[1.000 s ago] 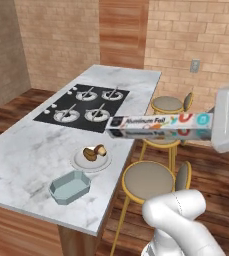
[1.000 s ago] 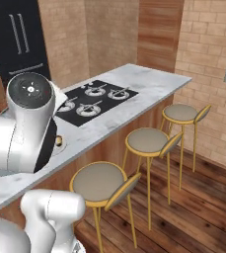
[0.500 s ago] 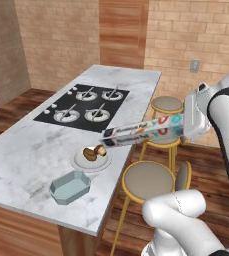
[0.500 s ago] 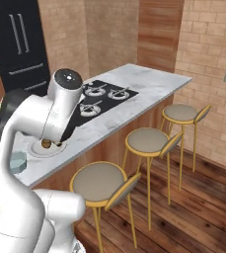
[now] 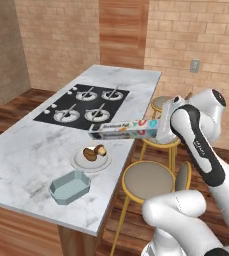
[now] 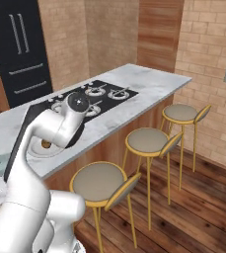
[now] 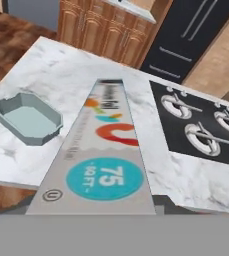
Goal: Retrieve the tupperware and aluminum foil from the cabinet and place them on the dining counter near the plate with potato and mushroom to prepare for storing leftovers.
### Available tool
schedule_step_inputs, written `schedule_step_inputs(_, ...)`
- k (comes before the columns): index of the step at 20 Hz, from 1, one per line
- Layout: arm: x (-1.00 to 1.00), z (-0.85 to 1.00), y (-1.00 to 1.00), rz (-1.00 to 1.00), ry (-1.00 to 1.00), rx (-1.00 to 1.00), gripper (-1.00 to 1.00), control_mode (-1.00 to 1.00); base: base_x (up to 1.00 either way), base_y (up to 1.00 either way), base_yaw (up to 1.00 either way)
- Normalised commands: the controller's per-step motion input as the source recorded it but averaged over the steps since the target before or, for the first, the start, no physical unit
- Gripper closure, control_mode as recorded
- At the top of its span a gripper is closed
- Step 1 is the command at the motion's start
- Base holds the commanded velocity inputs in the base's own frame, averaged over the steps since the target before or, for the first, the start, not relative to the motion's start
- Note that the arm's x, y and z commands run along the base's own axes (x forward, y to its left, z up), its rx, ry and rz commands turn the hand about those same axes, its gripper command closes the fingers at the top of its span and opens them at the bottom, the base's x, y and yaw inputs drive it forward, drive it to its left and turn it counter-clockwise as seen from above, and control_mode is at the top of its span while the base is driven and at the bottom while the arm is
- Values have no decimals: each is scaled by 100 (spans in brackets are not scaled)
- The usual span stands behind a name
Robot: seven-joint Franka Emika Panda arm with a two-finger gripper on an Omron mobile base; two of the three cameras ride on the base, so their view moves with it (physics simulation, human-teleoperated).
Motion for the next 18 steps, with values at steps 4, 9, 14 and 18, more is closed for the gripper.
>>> schedule_step_inputs(4, 100, -25, 11, 0, 28, 5, 100, -100, 0, 0, 0)
schedule_step_inputs(9, 100, -22, 1, 0, 23, 5, 100, -100, 0, 0, 0)
schedule_step_inputs(14, 100, -31, 0, 0, 6, 9, 100, -100, 0, 0, 0)
schedule_step_inputs(18, 89, -54, 4, 0, 0, 2, 100, -100, 0, 0, 0)
